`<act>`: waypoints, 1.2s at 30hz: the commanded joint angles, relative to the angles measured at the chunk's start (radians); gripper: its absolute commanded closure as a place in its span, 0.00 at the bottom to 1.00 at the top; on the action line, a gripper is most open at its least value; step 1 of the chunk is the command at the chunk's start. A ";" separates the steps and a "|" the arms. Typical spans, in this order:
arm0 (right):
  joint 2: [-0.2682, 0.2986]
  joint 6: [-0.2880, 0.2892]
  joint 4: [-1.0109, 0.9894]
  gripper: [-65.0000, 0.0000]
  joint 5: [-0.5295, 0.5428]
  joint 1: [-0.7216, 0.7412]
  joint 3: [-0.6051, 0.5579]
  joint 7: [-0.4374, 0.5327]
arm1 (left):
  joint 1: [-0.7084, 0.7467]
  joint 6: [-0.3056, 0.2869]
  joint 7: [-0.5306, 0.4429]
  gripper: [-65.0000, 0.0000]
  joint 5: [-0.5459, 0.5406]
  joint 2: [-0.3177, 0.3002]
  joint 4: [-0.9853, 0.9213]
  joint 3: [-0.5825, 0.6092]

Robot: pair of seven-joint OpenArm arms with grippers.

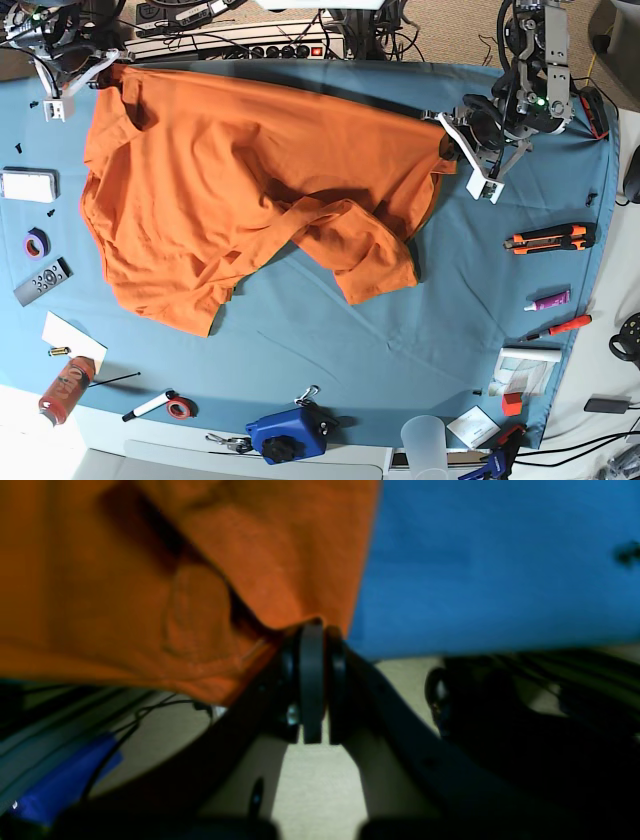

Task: Layout the t-shirt on the table in an organized manner, then fold the t-shirt properly
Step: 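Lift and shake the t-shirt with both grippers to flatten it, then release with the left gripper and grasp the t-shirt hem near the blue device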

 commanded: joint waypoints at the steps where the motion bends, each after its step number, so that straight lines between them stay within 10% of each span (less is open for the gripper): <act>1: 0.015 0.018 0.016 1.00 0.015 -0.001 0.010 -0.008 | 0.028 0.016 0.147 0.98 0.089 -0.016 -0.022 -0.002; 5: 0.025 0.066 0.017 0.78 0.100 0.002 0.010 -0.035 | 0.023 0.010 0.211 0.66 0.064 -0.018 0.004 -0.002; 12: 0.106 0.062 0.018 0.78 0.207 0.015 0.011 -0.022 | 0.023 -0.065 0.150 0.63 0.068 -0.039 0.228 -0.002; 21: 0.111 0.062 0.018 0.78 0.206 0.151 0.014 -0.014 | 0.003 -0.545 -0.349 0.59 0.196 -0.075 0.313 0.005; 30: 0.111 0.063 0.018 0.78 0.203 0.219 0.014 -0.008 | -0.168 -0.515 -0.627 0.55 0.720 -0.237 0.129 0.311; 36: 0.111 0.062 0.018 0.78 0.203 0.218 0.014 -0.006 | -0.314 -0.380 -0.631 0.55 0.823 -0.248 0.093 0.542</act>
